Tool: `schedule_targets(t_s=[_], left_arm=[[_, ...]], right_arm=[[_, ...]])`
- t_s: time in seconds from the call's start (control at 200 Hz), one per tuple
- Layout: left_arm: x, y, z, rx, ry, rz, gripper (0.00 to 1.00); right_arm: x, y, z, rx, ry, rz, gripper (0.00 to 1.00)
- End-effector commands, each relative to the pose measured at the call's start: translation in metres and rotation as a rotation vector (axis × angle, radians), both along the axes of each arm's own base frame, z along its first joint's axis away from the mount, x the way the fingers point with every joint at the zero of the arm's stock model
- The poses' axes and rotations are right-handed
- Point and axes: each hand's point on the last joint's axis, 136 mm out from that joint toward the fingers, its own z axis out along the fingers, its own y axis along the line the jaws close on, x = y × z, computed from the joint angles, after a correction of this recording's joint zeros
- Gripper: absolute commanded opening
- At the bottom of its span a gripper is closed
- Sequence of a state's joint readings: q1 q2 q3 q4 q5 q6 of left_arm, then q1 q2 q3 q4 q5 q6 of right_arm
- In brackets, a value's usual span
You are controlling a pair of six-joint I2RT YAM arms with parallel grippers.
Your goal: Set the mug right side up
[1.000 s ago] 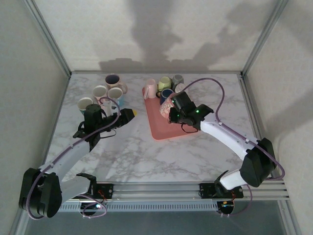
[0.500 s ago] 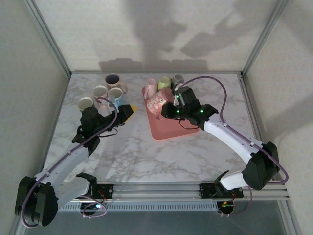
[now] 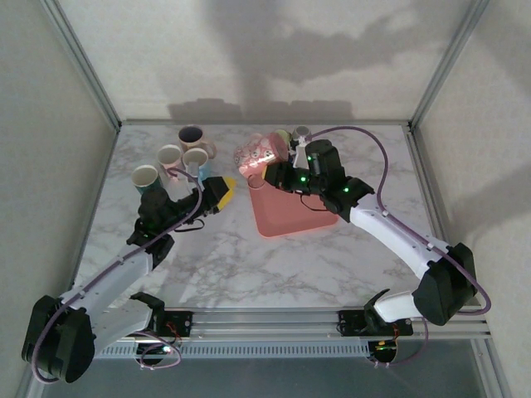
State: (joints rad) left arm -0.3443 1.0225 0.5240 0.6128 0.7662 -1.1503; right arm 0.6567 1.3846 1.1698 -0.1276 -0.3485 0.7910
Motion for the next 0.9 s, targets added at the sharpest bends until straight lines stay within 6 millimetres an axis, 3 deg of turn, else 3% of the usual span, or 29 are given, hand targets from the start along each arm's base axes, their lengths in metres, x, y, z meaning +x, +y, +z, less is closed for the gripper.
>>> schedule_targets(t_s=[0.0, 0.17, 0.521, 0.896], left_arm=[[-0.001, -0.004, 0.022, -0.05, -0.054, -0.004, 0.82], [0.005, -0.008, 0.01, -0.022, -0.005, 0.0, 0.81], [0.009, -0.018, 0.038, -0.117, -0.055, -0.018, 0.74], [0.021, -0.028, 0.032, -0.156, -0.002, -0.046, 0.67]], right_arm=[[-0.004, 0.006, 0.075, 0.196, -0.192, 0.053, 0.0], [-0.007, 0.007, 0.084, 0.242, -0.197, 0.066, 0.0], [-0.013, 0.011, 0.09, 0.339, -0.158, 0.091, 0.0], [-0.011, 0.014, 0.092, 0.43, -0.121, 0.076, 0.0]])
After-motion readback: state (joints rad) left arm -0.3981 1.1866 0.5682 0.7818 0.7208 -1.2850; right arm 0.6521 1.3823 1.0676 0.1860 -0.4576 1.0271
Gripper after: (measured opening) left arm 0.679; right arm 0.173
